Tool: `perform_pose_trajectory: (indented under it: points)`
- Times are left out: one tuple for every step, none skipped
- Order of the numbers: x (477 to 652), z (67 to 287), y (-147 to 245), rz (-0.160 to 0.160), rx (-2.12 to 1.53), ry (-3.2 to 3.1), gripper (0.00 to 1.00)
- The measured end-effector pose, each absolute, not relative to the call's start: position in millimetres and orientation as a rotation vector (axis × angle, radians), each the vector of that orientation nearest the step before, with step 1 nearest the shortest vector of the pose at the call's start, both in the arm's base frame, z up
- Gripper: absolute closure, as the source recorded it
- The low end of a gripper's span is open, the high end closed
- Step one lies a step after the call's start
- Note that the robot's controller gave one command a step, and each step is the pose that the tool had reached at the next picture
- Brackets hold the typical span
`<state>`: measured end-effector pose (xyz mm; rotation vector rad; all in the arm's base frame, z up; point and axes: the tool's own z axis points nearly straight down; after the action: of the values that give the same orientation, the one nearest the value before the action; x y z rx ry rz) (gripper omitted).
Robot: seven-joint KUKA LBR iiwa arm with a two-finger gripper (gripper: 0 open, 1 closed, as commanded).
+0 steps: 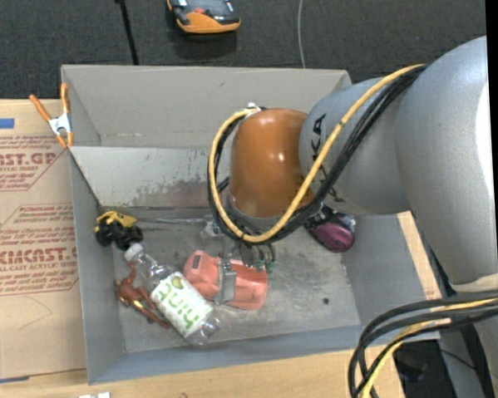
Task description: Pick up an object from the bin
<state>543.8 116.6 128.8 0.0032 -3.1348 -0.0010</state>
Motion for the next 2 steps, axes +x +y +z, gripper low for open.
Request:
perform_pose_trajectory:
  points:
    - [545.7, 133.4, 116.0, -0.002, 0.001, -3.142, 0.0]
    - [521.8, 95.1, 103.2, -0.007, -0.238, -3.146, 0.0]
